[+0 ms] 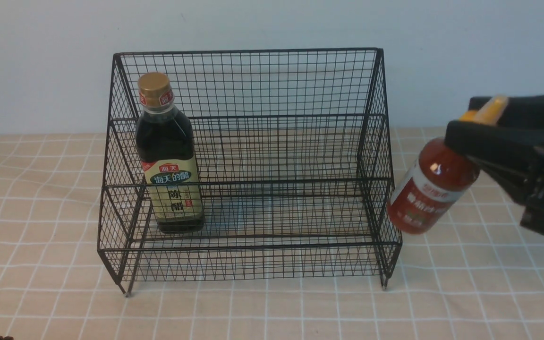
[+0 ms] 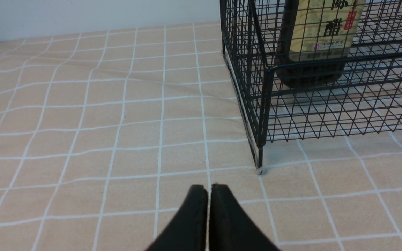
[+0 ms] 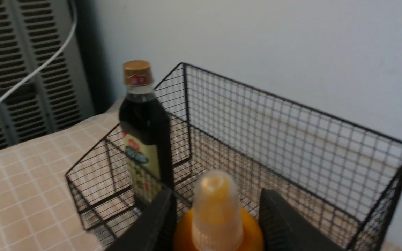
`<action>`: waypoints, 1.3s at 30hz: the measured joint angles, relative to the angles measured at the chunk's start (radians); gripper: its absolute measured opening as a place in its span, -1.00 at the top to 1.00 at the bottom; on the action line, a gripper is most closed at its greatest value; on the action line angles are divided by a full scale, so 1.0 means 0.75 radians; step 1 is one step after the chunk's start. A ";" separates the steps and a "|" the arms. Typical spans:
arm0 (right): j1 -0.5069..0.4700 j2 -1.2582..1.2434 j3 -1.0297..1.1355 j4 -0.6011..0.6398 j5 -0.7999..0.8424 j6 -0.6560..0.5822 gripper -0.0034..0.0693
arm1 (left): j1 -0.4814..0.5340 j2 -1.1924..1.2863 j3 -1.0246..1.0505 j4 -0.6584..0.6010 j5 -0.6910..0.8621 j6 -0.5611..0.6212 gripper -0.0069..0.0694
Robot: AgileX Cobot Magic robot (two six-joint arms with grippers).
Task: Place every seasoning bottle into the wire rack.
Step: Use the right arm to put the condiment bottle back on the shelf
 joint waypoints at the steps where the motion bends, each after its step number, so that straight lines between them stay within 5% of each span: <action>1: 0.000 0.009 0.000 0.000 -0.006 0.000 0.13 | 0.000 0.000 0.000 0.000 0.000 0.000 0.84; 9: 0.135 0.150 -0.047 0.023 -0.006 -0.105 0.13 | 0.000 0.000 0.000 0.000 0.000 0.000 0.84; 17: 0.359 0.322 -0.159 0.069 0.350 -0.165 0.13 | 0.000 0.000 0.000 0.000 0.000 0.000 0.84; 39: 0.374 0.688 -0.221 0.046 0.378 -0.170 0.13 | 0.000 0.000 0.000 0.000 0.000 0.000 0.84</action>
